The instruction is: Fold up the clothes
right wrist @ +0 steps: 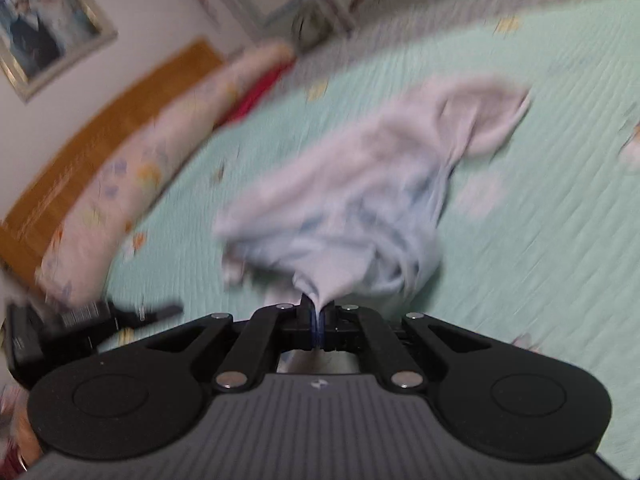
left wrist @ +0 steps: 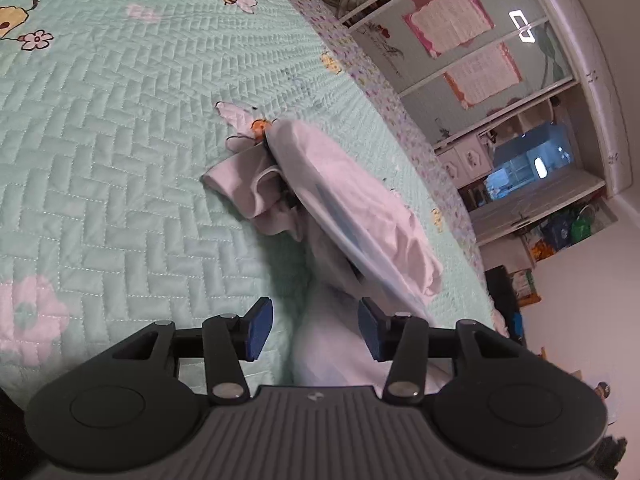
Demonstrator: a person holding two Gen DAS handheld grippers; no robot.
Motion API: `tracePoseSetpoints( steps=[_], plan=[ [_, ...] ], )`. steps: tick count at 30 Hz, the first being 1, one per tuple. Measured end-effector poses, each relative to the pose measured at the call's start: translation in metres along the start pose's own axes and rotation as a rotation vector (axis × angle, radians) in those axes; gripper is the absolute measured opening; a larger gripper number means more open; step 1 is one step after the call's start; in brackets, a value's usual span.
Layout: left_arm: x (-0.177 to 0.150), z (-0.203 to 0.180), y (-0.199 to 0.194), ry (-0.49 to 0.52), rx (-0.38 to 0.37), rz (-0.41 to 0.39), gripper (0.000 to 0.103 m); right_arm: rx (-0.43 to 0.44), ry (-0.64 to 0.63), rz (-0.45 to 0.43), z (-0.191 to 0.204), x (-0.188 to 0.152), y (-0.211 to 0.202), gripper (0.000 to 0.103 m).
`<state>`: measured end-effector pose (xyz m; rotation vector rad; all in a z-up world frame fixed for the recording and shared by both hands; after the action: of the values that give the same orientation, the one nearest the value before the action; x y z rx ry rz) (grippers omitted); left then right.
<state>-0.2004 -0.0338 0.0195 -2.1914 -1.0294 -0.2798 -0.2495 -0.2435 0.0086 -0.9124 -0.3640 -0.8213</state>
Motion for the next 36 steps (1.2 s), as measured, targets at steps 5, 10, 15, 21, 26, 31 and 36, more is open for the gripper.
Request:
tracePoseSetpoints(
  steps=[5,10,15,21,26,31,36],
  plan=[
    [0.001,-0.001,0.005,-0.006,0.029,-0.022,0.059,-0.092,0.115,-0.020,-0.043,0.004,-0.023,0.002],
    [0.009,0.016,0.022,-0.100,0.066,-0.056,0.060,-0.184,0.231,-0.039,-0.086,0.007,-0.048,0.036],
    [0.031,0.020,0.055,-0.190,0.078,-0.117,0.066,-0.221,0.203,-0.167,-0.091,0.035,-0.072,0.045],
    [0.042,0.035,0.101,-0.459,0.091,-0.151,0.066,-0.145,0.251,-0.276,-0.094,0.071,-0.086,0.047],
    [0.046,0.044,0.128,-0.506,0.137,-0.174,0.066,-0.086,0.244,-0.248,-0.091,0.074,-0.078,0.055],
    [0.062,0.020,0.155,-0.355,0.112,-0.148,0.010,-0.079,0.261,-0.200,-0.092,0.061,-0.061,0.055],
    [0.059,-0.070,0.157,-0.050,0.034,-0.108,0.010,-0.071,0.275,-0.198,-0.098,0.054,-0.065,0.056]
  ],
)
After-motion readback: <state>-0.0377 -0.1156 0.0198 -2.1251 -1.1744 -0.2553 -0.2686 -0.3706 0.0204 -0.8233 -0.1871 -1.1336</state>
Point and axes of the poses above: each gripper's, at about its wrist camera, not at the fingertips, and y roughly the way its jaws point, z to its left, x to its top, the point moved 10 cm from there along y, roughly the way its jaws point, and after that the axes turned 6 degrees about -z, right-handed, at the moved point
